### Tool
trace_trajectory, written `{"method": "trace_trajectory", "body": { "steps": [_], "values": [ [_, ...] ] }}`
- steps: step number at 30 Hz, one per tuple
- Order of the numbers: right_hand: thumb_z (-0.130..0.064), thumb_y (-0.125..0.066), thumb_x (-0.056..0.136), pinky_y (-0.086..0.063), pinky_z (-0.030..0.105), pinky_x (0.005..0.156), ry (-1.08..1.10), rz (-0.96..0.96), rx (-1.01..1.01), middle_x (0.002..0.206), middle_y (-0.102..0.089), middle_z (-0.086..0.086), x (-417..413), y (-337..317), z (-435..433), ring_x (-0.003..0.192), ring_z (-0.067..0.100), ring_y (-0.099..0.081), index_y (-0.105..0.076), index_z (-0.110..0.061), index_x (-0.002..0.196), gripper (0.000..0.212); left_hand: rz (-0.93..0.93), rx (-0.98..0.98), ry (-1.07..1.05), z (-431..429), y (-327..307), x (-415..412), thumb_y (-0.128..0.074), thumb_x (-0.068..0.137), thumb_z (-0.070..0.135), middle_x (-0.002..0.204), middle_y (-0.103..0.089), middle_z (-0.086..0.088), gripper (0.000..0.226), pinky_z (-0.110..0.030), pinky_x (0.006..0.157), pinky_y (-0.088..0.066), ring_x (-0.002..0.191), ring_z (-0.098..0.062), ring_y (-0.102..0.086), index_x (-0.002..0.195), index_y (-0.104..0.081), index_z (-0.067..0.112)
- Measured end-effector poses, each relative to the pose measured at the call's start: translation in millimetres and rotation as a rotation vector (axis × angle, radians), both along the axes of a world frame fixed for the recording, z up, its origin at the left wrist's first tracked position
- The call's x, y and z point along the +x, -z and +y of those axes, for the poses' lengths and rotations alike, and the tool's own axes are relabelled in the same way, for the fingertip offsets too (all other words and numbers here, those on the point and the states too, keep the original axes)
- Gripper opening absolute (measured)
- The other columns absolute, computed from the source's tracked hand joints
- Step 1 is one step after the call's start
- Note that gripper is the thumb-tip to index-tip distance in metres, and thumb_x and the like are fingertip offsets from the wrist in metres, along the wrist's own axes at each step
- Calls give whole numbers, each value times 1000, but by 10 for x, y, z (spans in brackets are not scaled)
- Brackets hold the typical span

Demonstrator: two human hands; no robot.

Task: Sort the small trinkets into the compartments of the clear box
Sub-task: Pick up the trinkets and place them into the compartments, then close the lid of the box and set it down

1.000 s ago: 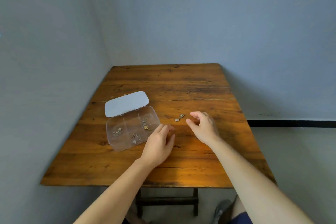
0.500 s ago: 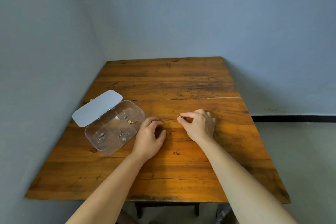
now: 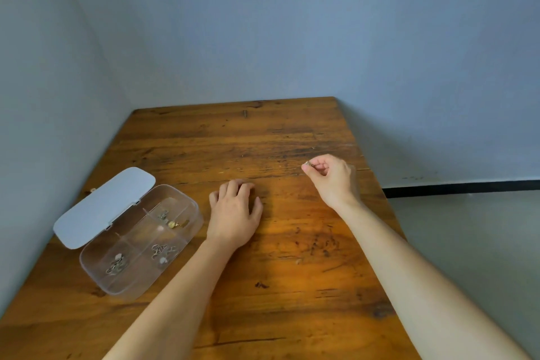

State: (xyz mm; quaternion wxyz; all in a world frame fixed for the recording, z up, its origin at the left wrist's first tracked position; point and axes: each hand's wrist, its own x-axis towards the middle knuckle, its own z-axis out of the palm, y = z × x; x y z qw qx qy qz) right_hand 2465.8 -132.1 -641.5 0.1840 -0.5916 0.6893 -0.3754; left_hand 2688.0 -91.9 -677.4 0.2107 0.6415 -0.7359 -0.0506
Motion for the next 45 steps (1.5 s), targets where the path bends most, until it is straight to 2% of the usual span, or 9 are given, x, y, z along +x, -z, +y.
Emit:
{"method": "trace_trajectory", "body": {
  "steps": [4,11,16,21,24,28,34,41,45],
  "values": [
    [-44,-70,87,-55,31,81,35,20,-64,100,-70,-7,-71,33,-279,93,11,-64,-71,-24,105,27,-15,-26,3,-22,68,24,-44,97,43,133,-52,2,40,-41,104,-30,128,-19,-42,130,-56,24],
    [-79,-61,70,-39,45,106,-11,288,73,137,-53,2,-68,350,-304,127,26,-44,-36,-26,146,95,-26,-46,-7,-37,108,15,-47,96,42,131,-53,3,38,-41,103,-29,126,-19,-43,128,-57,24],
    [-78,-55,77,-34,45,109,-28,354,97,144,-47,7,-49,299,-247,132,29,-39,-34,-21,149,94,-20,-9,-20,-34,57,1,-47,95,43,132,-52,3,38,-42,103,-29,127,-20,-43,127,-57,26],
    [-61,-65,82,-25,48,115,-80,235,147,155,-35,6,13,237,-19,142,28,-28,-32,-20,151,87,-30,121,-21,22,-131,-34,-44,97,45,138,-50,2,41,-46,103,-30,131,-22,-40,131,-56,26],
    [-50,-66,87,-19,48,118,-140,152,197,162,-20,6,119,185,183,148,27,-17,-23,-23,154,84,126,222,34,60,-382,5,-40,99,48,138,-54,-2,46,-44,104,-39,129,-27,-47,132,-56,21],
    [-53,-54,93,-12,52,120,-195,217,221,164,-11,7,469,79,427,150,30,-10,-17,-26,155,77,260,86,31,303,-722,322,-41,101,44,139,-56,-5,45,-34,103,-41,129,-23,-49,133,-56,16],
    [-64,-47,92,-19,52,117,-397,23,250,165,-1,-2,1285,-75,793,151,26,-8,-11,-34,155,78,303,-18,-220,711,-704,1170,-43,100,47,154,-40,-3,47,-48,112,-38,141,-23,-37,140,-49,24],
    [-87,-45,74,-17,60,115,-622,136,373,164,14,-1,1955,-104,1158,149,37,-7,4,-49,151,99,738,39,-630,1049,-541,1827,-57,96,36,156,-31,-15,65,-46,109,-36,140,-34,-34,151,-30,12],
    [-97,-40,63,-20,58,116,-621,225,386,164,12,-3,1998,-85,1218,149,37,-11,-6,-44,153,110,1053,103,-663,1075,-509,1922,-63,90,43,154,-32,-9,80,-44,105,-42,137,-31,-40,154,-21,20]
  ]
}}
